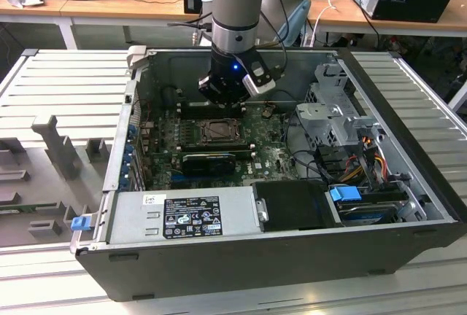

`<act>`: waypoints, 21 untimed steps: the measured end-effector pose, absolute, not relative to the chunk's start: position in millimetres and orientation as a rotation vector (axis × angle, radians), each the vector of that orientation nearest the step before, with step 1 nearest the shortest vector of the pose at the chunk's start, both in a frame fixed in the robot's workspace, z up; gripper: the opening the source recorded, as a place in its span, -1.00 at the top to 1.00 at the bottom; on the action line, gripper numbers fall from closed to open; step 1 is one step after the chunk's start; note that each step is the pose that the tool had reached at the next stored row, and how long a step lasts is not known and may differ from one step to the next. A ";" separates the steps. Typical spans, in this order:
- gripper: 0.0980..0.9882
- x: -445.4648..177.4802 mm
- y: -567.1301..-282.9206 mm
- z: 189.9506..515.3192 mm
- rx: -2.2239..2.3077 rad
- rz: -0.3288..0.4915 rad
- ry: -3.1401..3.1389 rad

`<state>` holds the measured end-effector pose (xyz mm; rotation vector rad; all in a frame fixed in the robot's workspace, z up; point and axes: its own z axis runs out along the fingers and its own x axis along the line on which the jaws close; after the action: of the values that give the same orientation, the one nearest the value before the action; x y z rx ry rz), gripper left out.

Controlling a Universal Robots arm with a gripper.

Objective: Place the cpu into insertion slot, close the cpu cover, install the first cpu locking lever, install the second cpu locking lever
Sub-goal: 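Install the second cpu locking lever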

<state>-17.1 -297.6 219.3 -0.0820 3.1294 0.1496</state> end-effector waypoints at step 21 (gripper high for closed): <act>0.98 -17.1 -302.4 219.3 -0.082 0.150 3.129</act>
<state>-17.1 -302.4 219.3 -0.0822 3.1294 0.1496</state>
